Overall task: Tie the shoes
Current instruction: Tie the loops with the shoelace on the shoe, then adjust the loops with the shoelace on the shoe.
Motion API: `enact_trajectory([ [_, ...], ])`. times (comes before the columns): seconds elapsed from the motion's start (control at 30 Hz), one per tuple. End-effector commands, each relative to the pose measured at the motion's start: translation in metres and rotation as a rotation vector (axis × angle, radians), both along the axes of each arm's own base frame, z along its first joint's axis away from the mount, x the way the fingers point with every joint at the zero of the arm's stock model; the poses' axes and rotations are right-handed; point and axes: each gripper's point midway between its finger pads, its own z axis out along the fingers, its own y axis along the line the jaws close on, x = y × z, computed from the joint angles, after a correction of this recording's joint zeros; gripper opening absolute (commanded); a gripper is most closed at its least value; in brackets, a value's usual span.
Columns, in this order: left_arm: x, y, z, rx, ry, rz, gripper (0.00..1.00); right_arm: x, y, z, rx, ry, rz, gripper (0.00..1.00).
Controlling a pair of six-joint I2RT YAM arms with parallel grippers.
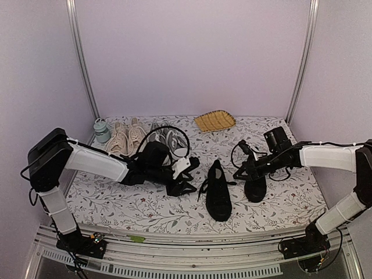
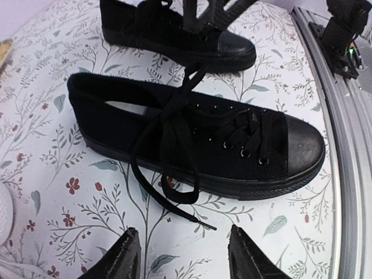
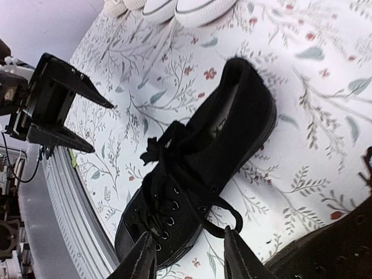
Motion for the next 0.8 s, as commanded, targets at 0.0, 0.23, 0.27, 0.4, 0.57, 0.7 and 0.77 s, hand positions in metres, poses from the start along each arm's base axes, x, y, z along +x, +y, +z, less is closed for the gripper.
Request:
enact_trajectory([
  [0.0, -0.006, 0.016, 0.014, 0.012, -0.007, 0.021, 0.55, 0.029, -0.021, 0.052, -0.04, -0.172, -0.124, 0.44],
  [0.23, 0.092, 0.084, 0.08, -0.145, -0.07, 0.493, 0.65, 0.085, -0.126, 0.111, -0.033, -0.353, -0.529, 0.58],
  [0.27, 0.099, 0.095, 0.087, -0.172, -0.078, 0.527, 0.65, 0.086, -0.137, 0.115, -0.011, -0.36, -0.55, 0.58],
  [0.4, 0.089, 0.095, 0.097, -0.221, -0.08, 0.436, 0.55, 0.073, -0.12, 0.116, 0.092, -0.344, -0.428, 0.58],
  [0.57, 0.018, 0.039, 0.068, -0.149, -0.12, 0.091, 0.44, 0.041, -0.066, 0.079, 0.151, -0.218, -0.244, 0.55],
  [0.7, -0.01, 0.008, 0.039, -0.083, -0.101, -0.038, 0.5, 0.015, -0.031, 0.047, 0.132, -0.134, -0.115, 0.6],
  [0.77, -0.016, -0.003, 0.025, -0.053, -0.093, -0.074, 0.55, 0.009, -0.019, 0.033, 0.125, -0.1, -0.074, 0.61],
])
